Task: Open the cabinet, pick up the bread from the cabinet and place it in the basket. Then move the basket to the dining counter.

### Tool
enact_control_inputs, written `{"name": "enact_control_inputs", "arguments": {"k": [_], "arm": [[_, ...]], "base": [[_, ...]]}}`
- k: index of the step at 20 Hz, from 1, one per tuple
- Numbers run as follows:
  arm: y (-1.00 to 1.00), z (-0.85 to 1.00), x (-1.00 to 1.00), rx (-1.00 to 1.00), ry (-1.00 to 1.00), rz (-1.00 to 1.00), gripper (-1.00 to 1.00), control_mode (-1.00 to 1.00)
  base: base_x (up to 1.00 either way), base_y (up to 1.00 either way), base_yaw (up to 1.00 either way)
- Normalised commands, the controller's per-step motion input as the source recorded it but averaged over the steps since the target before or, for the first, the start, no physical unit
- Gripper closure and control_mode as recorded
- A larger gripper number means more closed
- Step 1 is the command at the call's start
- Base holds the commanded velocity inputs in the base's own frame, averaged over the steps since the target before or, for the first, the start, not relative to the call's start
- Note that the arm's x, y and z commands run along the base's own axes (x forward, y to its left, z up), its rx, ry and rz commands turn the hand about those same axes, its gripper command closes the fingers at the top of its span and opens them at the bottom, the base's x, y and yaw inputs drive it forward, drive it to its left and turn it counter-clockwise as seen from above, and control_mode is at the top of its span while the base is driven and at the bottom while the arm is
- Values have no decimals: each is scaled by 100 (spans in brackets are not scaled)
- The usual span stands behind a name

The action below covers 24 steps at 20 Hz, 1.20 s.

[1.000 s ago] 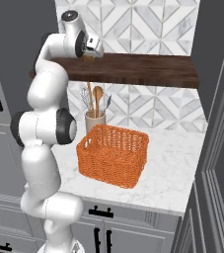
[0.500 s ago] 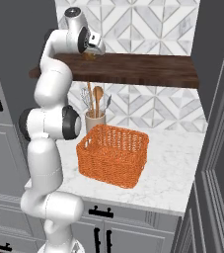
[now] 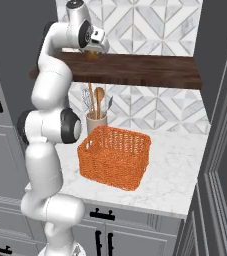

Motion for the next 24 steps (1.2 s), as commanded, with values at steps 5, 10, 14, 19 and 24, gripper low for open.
{"name": "enact_control_inputs", "arguments": {"k": [5,10,14,19,24], "arm": [[-38,-17,-100,0,-12,0,100,-100],[-28,-23,-100,0,-9,0,100,-100],[-28,-23,-100,3,0,0,100,-100],[-38,-32,-100,6,0,0,100,-100],[-36,-13,-100,7,4,0,100,-100]], "base": [[0,0,0],[0,0,0],[0,0,0],[0,0,0],[0,0,0]]}}
